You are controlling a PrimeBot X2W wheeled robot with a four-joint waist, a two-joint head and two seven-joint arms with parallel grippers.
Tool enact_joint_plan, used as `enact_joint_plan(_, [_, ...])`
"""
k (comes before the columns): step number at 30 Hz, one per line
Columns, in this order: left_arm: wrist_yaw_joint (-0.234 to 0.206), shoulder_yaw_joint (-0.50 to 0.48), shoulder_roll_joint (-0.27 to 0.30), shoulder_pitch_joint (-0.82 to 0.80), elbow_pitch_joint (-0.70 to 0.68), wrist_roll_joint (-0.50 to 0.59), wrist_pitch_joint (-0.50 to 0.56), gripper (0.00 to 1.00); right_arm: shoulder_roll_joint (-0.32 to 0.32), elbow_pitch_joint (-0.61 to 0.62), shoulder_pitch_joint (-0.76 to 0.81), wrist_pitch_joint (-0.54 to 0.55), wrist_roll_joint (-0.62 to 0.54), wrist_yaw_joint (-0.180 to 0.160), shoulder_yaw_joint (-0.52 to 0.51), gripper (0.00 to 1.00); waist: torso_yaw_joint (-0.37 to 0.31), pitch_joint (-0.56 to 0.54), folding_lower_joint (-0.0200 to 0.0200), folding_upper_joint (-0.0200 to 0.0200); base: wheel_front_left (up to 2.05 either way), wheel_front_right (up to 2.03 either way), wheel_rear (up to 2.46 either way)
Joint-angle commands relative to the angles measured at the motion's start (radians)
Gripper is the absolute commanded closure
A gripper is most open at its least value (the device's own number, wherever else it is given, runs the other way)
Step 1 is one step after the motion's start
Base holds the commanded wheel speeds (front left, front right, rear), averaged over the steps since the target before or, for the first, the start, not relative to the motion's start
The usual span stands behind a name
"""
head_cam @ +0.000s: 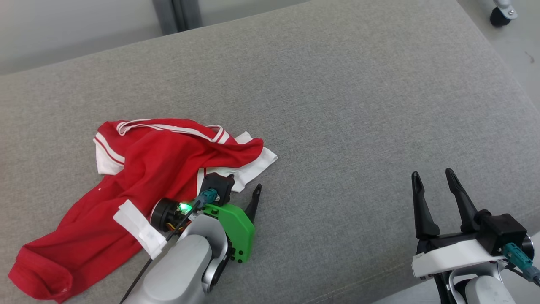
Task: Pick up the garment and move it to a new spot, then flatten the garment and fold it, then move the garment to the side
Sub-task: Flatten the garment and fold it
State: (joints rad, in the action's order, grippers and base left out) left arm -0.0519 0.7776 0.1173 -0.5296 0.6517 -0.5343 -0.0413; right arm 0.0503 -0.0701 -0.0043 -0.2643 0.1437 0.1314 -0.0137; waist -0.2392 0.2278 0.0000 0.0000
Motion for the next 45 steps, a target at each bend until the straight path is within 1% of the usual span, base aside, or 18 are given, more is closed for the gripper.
enact_joint_plan(1, [0.004, 0.005, 0.003, -0.026, 0.030, 0.016, -0.003, 0.00, 0.000, 0.000, -0.014, 0.000, 0.010, -0.001, 0.004, 0.00, -0.034, 0.027, 0.0000, 0.0000, 0.00, 0.00, 0.00])
enact_joint_plan(2, [0.008, 0.009, 0.002, -0.036, 0.052, 0.017, 0.004, 0.00, 0.000, -0.001, -0.018, 0.000, 0.012, -0.001, 0.006, 0.00, -0.040, 0.031, 0.0000, 0.0000, 0.00, 0.00, 0.00])
enact_joint_plan(3, [0.013, 0.012, -0.001, -0.045, 0.078, 0.014, 0.011, 0.56, 0.000, -0.002, -0.022, 0.000, 0.016, -0.001, 0.008, 0.00, -0.045, 0.034, 0.0000, 0.0000, 0.00, 0.00, 0.00])
enact_joint_plan(4, [0.018, 0.012, -0.004, -0.055, 0.099, 0.010, 0.013, 1.00, 0.001, -0.002, -0.025, 0.000, 0.018, -0.001, 0.008, 0.00, -0.050, 0.036, 0.0000, 0.0000, 0.00, 0.00, 0.00])
enact_joint_plan(7, [0.045, 0.013, -0.018, -0.082, 0.123, -0.002, 0.006, 1.00, 0.000, -0.004, -0.024, 0.000, 0.023, -0.001, 0.007, 0.00, -0.058, 0.036, 0.0000, 0.0000, 0.00, 0.00, 0.00])
enact_joint_plan(11, [0.081, 0.021, -0.042, -0.115, 0.096, -0.018, -0.013, 1.00, 0.001, -0.006, -0.014, 0.000, 0.027, -0.001, 0.001, 0.00, -0.062, 0.027, 0.0000, 0.0000, 0.00, 0.00, 0.00])
enact_joint_plan(14, [0.128, 0.060, -0.058, -0.112, 0.029, -0.047, 0.004, 1.00, 0.001, -0.009, -0.004, 0.000, 0.028, -0.001, -0.003, 0.00, -0.063, 0.014, 0.0000, 0.0000, 0.00, 0.00, 0.00])
enact_joint_plan(16, [0.145, 0.098, -0.064, -0.097, -0.037, -0.064, 0.022, 1.00, 0.001, -0.011, -0.002, 0.000, 0.030, -0.001, -0.002, 0.00, -0.064, 0.008, 0.0000, 0.0000, 0.00, 0.00, 0.00])
enact_joint_plan(19, [0.155, 0.159, -0.065, -0.064, -0.142, -0.104, 0.039, 1.00, 0.001, -0.011, -0.004, 0.000, 0.033, -0.001, 0.001, 0.00, -0.068, 0.001, 0.0000, 0.0000, 0.00, 0.00, 0.00])
enact_joint_plan(21, [0.142, 0.207, -0.065, -0.053, -0.206, -0.126, 0.038, 1.00, 0.001, -0.011, -0.006, 0.000, 0.036, -0.001, 0.003, 0.00, -0.070, 0.001, 0.0000, 0.0000, 0.00, 0.00, 0.00])
enact_joint_plan(22, [0.132, 0.232, -0.065, -0.050, -0.231, -0.129, 0.027, 1.00, 0.001, -0.012, -0.008, 0.000, 0.038, -0.001, 0.004, 0.00, -0.071, 0.002, 0.0000, 0.0000, 0.00, 0.00, 0.00])
enact_joint_plan(24, [0.117, 0.272, -0.065, -0.032, -0.264, -0.155, 0.012, 0.00, 0.001, -0.013, -0.011, 0.000, 0.041, -0.001, 0.006, 0.00, -0.074, 0.003, 0.0000, 0.0000, 0.00, 0.00, 0.00])
enact_joint_plan(29, [0.072, 0.288, -0.064, -0.019, -0.288, -0.243, -0.005, 0.00, 0.001, -0.015, 0.001, 0.000, 0.049, -0.001, -0.004, 0.00, -0.070, 0.002, 0.0000, 0.0000, 0.00, 0.00, 0.00])
enact_joint_plan(31, [0.048, 0.259, -0.062, -0.009, -0.279, -0.262, -0.026, 0.00, 0.001, -0.017, 0.009, 0.000, 0.047, -0.001, -0.011, 0.00, -0.065, -0.005, 0.0000, 0.0000, 0.00, 0.00, 0.00])
enact_joint_plan(33, [0.016, 0.206, -0.034, 0.013, -0.284, -0.286, -0.064, 0.00, 0.001, -0.019, 0.021, 0.000, 0.045, -0.001, -0.021, 0.00, -0.056, -0.017, 0.0000, 0.0000, 0.00, 0.00, 0.00])
enact_joint_plan(36, [-0.071, 0.134, 0.042, 0.047, -0.306, -0.263, -0.140, 0.00, 0.001, -0.017, 0.042, 0.000, 0.041, -0.001, -0.043, 0.00, -0.029, -0.040, 0.0000, 0.0000, 0.00, 0.00, 0.00])
enact_joint_plan(40, [-0.179, 0.053, 0.126, 0.137, -0.359, -0.267, -0.186, 0.00, 0.001, -0.013, 0.063, 0.000, 0.034, -0.001, -0.056, 0.00, 0.017, -0.066, 0.0000, 0.0000, 0.00, 0.00, 0.00])
enact_joint_plan(45, [-0.281, -0.031, 0.209, 0.254, -0.440, -0.265, -0.210, 0.00, 0.001, -0.004, 0.078, 0.000, 0.021, -0.001, -0.059, 0.00, 0.083, -0.094, 0.0000, 0.0000, 0.00, 0.00, 0.00])
